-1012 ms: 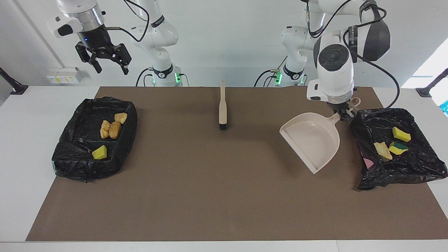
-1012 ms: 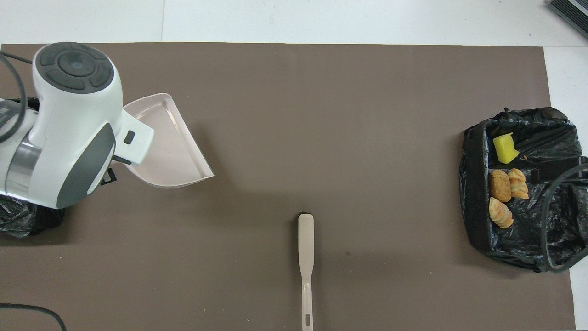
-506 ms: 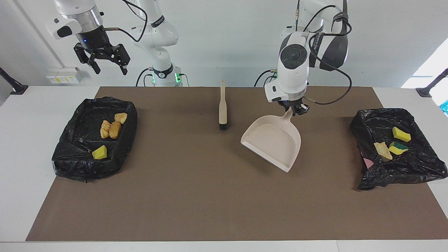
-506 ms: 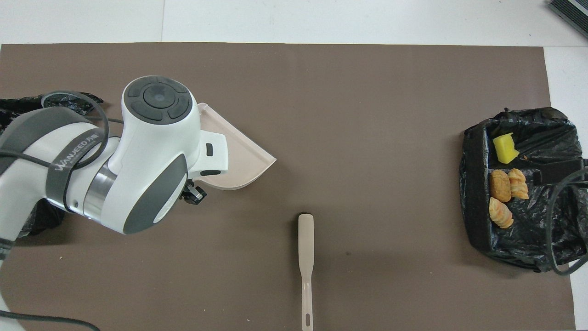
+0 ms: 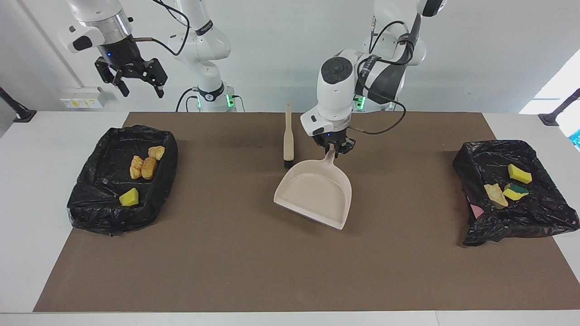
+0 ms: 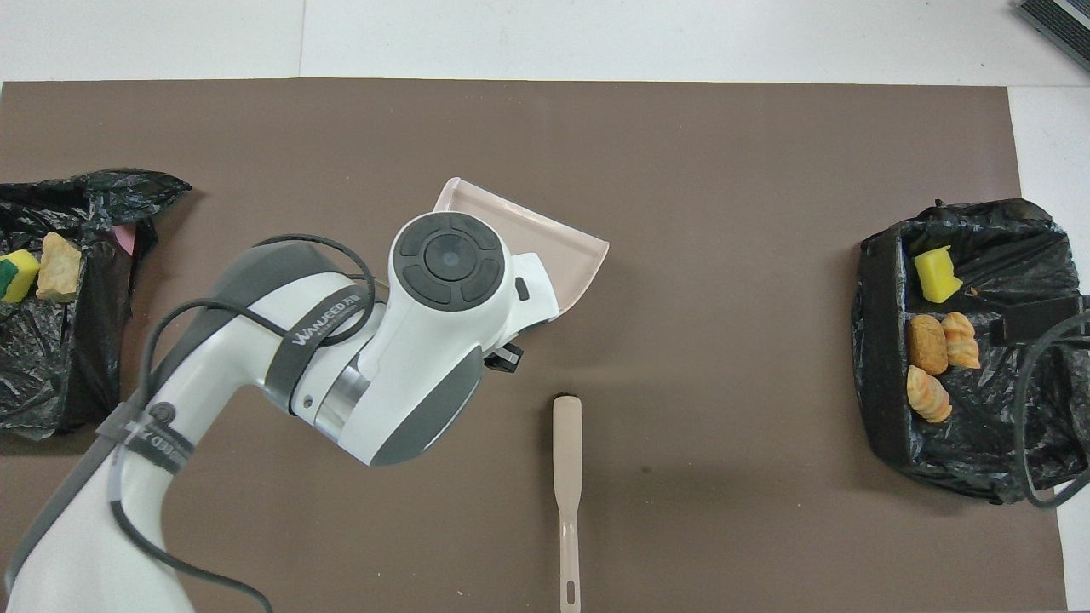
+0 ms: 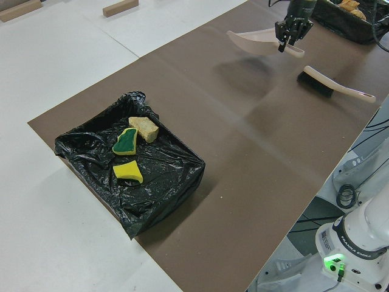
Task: Sweep and dump trash in bin
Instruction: 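Bring the empty dustpan back to the table center with the left gripper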
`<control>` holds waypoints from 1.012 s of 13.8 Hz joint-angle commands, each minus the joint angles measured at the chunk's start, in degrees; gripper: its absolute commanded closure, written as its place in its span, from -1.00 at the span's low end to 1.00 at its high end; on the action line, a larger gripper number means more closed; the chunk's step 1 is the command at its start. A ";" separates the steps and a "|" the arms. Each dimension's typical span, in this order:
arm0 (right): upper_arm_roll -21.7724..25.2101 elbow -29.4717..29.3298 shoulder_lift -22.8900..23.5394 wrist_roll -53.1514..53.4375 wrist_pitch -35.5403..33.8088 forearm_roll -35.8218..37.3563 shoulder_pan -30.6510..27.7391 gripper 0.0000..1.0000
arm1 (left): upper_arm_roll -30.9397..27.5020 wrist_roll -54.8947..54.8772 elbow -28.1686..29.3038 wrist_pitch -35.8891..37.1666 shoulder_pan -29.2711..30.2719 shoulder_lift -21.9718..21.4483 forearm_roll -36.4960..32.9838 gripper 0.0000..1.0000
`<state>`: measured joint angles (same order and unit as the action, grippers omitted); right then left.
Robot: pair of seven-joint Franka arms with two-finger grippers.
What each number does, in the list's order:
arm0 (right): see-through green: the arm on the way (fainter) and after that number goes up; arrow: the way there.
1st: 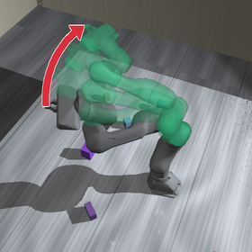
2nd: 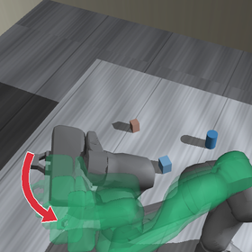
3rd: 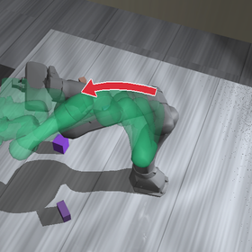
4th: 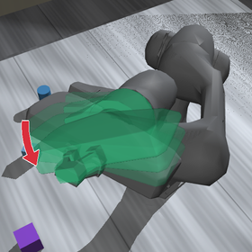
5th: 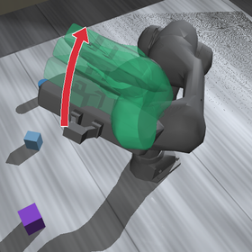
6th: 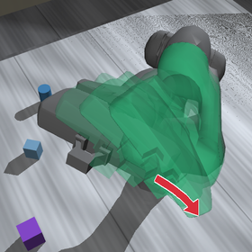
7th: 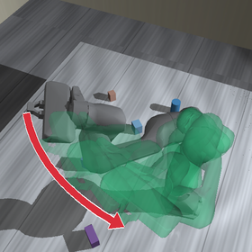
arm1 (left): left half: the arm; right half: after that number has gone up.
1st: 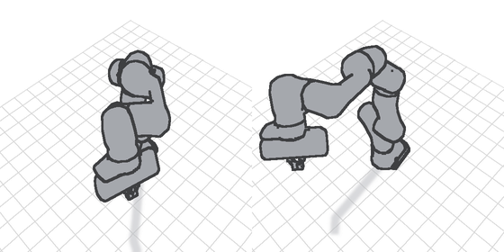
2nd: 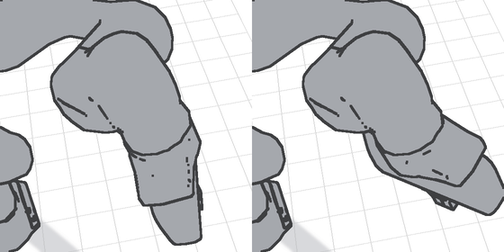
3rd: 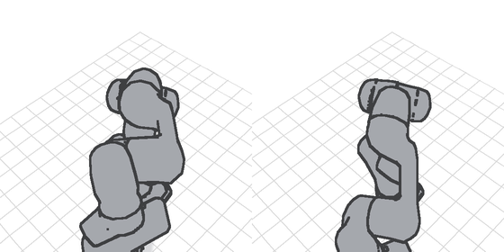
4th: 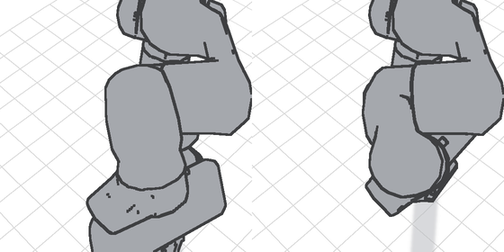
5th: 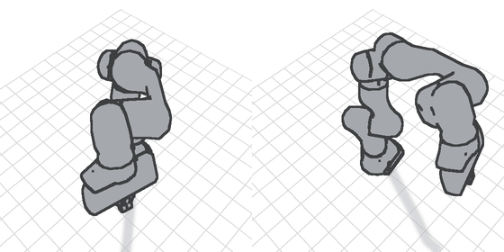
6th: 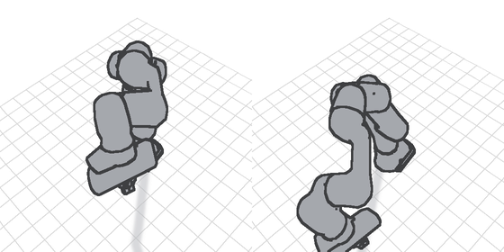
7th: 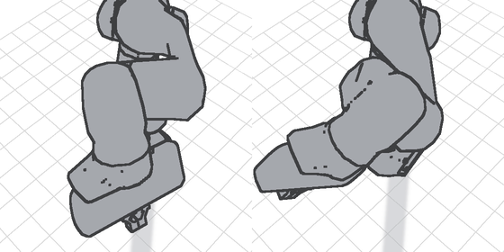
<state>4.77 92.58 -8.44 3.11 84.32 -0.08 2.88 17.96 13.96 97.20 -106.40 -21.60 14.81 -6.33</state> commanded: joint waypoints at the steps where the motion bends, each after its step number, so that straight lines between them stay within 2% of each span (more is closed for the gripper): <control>1: 0.07 1.20 -0.97 -1.53 0.75 -0.18 -0.34 -1.00 | 0.50 7.37 -1.05 -5.64 -0.55 3.47 0.79 1.00; 4: 0.15 1.55 -0.79 -1.61 2.95 -0.18 -0.34 -1.00 | 0.50 11.95 -1.05 -9.87 -0.64 5.31 2.29 1.00; 9: 0.07 1.64 -0.97 -1.79 2.95 -0.27 -0.34 -1.00 | 1.38 19.25 -2.01 -16.11 -1.43 11.20 2.37 1.00; 12: 0.07 1.64 -0.88 -1.70 3.04 -0.36 -0.34 -1.00 | 1.56 21.54 -2.54 -19.97 -1.43 12.35 4.30 0.96; 13: 0.07 1.64 -0.88 -1.79 3.04 -0.36 -0.34 -1.00 | 1.56 21.11 -2.45 -20.33 -1.43 12.35 4.48 -0.98; 14: 0.07 1.72 -0.88 -1.79 2.96 -0.36 -0.34 -1.00 | 1.56 20.76 -2.45 -20.43 -1.34 12.26 4.48 -1.00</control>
<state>4.78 92.90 -8.44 3.11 85.95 -0.08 2.87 20.01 34.76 95.95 -125.95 -22.27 26.43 -3.10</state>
